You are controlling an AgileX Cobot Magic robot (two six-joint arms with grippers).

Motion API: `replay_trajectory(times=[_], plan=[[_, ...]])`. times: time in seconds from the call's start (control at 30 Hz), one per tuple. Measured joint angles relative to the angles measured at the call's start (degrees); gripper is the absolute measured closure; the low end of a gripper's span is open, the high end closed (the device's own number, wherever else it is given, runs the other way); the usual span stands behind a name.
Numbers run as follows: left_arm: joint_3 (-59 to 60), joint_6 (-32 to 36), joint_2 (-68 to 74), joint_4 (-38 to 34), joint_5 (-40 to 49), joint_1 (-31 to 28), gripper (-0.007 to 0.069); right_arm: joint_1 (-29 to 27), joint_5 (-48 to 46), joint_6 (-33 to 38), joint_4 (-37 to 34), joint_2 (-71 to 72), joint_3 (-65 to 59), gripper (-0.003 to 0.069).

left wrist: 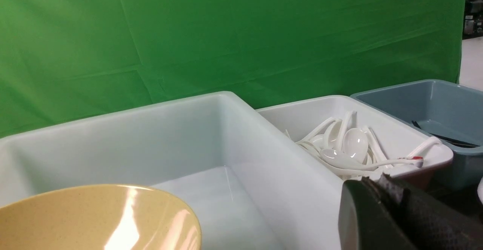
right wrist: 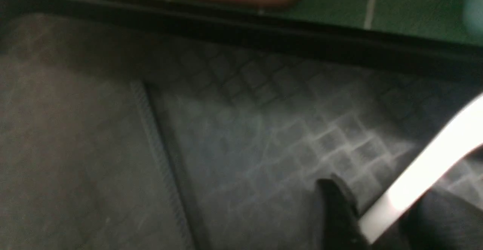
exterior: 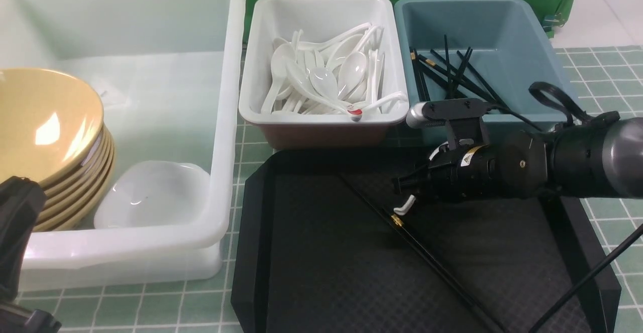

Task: On blue table put chopsticks spoon bowls plates into blue grey white boxes.
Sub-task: 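Reach down and grasp the white spoon resting in the bowl with the right gripper, then place the white spoon into the bin of spoons with the right gripper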

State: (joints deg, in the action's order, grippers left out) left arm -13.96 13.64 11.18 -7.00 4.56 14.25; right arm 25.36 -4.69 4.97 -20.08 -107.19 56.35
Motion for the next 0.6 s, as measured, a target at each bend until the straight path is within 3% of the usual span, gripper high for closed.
replay_trajectory(times=[0.17, 0.3, 0.6], plan=[[0.0, 0.0, 0.0, 0.0, 0.1, 0.0, 0.0619, -0.4, -4.8, 3.8, -0.5, 1.2, 0.1, 0.0405], [0.0, 0.0, 0.0, 0.0, 0.2, 0.0, 0.0619, -0.4, -12.0, 7.0, 0.7, 4.1, -0.1, 0.0557], [0.0, 0.0, 0.0, 0.0, 0.3, 0.0, 0.0619, -0.5, -24.1, 11.2, 3.6, 14.3, -0.5, 0.0573]])
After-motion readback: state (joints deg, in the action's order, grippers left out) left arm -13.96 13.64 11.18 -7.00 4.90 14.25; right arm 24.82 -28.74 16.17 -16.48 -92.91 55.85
